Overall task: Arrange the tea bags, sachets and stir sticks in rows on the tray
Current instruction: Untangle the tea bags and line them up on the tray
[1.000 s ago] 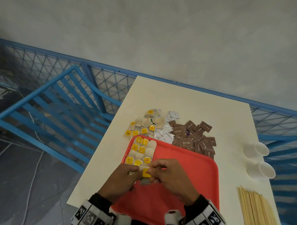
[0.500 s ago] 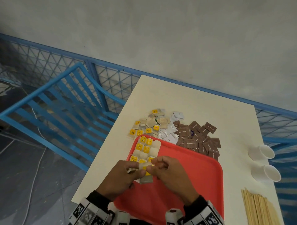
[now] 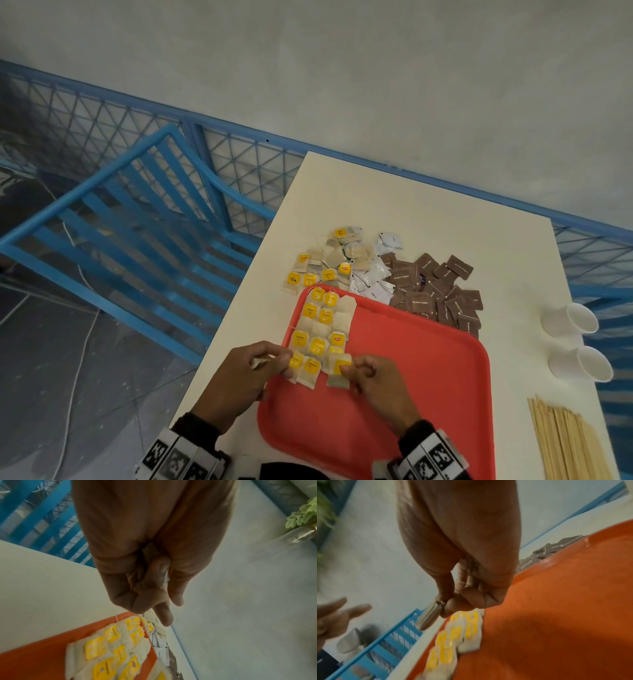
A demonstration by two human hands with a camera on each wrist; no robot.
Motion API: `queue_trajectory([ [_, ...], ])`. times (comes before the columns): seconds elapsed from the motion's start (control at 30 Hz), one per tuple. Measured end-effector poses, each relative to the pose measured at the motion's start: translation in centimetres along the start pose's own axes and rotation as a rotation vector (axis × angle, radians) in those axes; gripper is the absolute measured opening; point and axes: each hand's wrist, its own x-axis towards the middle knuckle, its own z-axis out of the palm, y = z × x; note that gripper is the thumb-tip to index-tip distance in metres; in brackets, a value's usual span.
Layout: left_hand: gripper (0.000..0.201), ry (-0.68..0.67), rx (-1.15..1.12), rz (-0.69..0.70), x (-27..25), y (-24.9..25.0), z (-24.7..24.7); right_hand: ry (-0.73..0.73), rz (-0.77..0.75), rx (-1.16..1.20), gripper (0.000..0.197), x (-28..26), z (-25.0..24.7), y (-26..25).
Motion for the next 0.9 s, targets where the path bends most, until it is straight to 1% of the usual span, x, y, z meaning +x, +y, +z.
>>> queue_trajectory([
  [0.13, 0.014, -0.001, -0.003, -0.038, 0.1, -0.4, -0.9, 0.067, 0.077, 0.003, 0.019, 1.3, 2.5, 3.0],
  [0.27, 0.023, -0.024, -0.026, -0.063, 0.2, -0.5, -1.3, 0.180, 0.108, -0.121, 0.021, 2.4, 3.7, 4.6],
  [0.4, 0.035, -0.052, -0.105, -0.081, 0.4, -0.2, -1.6, 0.292, 0.170, -0.330, 0.026, 2.2, 4.4, 4.4],
  [0.5, 0.047, -0.078, -0.156, -0.096, 0.7, 0.0, -1.4, 0.324, 0.179, -0.361, 0.031, 1.8, 4.6, 3.9],
  [0.57, 0.058, -0.095, -0.233, -0.132, 0.8, 0.2, -1.1, 0.329, 0.154, -0.353, 0.035, 1.3, 4.3, 3.3],
  [0.63, 0.071, -0.105, -0.329, -0.176, 0.9, 0.6, -0.7, 0.326, 0.070, -0.364, 0.036, 0.7, 3.7, 2.0],
  [0.67, 0.076, -0.113, -0.374, -0.189, 1.0, 0.7, -0.5, 0.317, 0.004, -0.362, 0.035, 0.3, 3.4, 1.1],
  [0.73, 0.084, -0.145, -0.445, -0.192, 1.0, 1.1, 0.0, 0.277, -0.175, -0.337, 0.029, -0.7, 3.0, -1.4],
  [0.83, 0.090, -0.186, -0.481, -0.183, 0.9, 1.5, 1.1, 0.153, -0.451, -0.312, 0.015, -2.4, 3.0, -5.9],
  [0.9, 0.090, -0.192, -0.467, -0.180, 0.5, 2.0, 2.2, 0.027, -0.573, -0.365, 0.020, -3.2, 3.1, -7.7],
])
